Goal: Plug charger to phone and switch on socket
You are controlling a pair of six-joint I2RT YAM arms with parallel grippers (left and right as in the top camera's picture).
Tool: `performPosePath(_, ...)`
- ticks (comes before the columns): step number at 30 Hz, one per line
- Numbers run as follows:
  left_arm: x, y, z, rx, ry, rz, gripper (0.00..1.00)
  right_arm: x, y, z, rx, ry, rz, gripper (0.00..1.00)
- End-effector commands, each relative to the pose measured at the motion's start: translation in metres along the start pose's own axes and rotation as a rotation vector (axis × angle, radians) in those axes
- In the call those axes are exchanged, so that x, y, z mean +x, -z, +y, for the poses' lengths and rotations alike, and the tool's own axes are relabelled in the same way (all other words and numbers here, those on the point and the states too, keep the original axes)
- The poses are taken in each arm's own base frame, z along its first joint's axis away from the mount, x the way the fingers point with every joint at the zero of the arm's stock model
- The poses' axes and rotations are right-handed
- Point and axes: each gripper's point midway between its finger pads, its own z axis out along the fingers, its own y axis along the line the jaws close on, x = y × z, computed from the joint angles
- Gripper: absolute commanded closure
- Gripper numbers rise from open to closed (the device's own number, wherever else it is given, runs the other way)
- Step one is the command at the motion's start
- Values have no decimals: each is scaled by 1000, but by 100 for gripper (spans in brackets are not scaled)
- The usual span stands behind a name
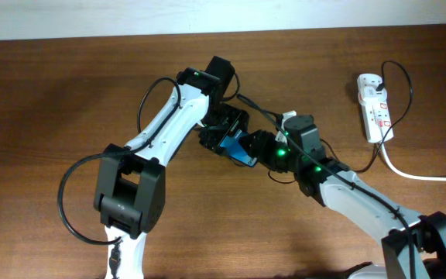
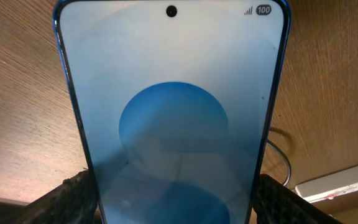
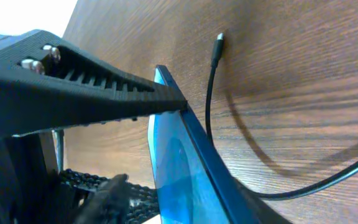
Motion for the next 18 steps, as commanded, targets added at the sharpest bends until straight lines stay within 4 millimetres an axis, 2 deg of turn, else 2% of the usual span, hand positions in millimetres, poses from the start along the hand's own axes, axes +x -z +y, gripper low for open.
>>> performPosePath(1, 4, 3, -8, 22, 9, 16, 100, 1, -6, 7, 5, 31, -16, 54)
performPosePath(7, 4, 3, -13, 45, -1, 18, 100, 2, -7, 7, 13, 36, -24, 56)
performPosePath(14, 5, 4, -14, 47, -1, 21, 100, 2, -7, 7, 13, 36, -24, 70)
performPosePath(18, 5, 4, -14, 48, -1, 22, 100, 2, -7, 7, 13, 36, -24, 73)
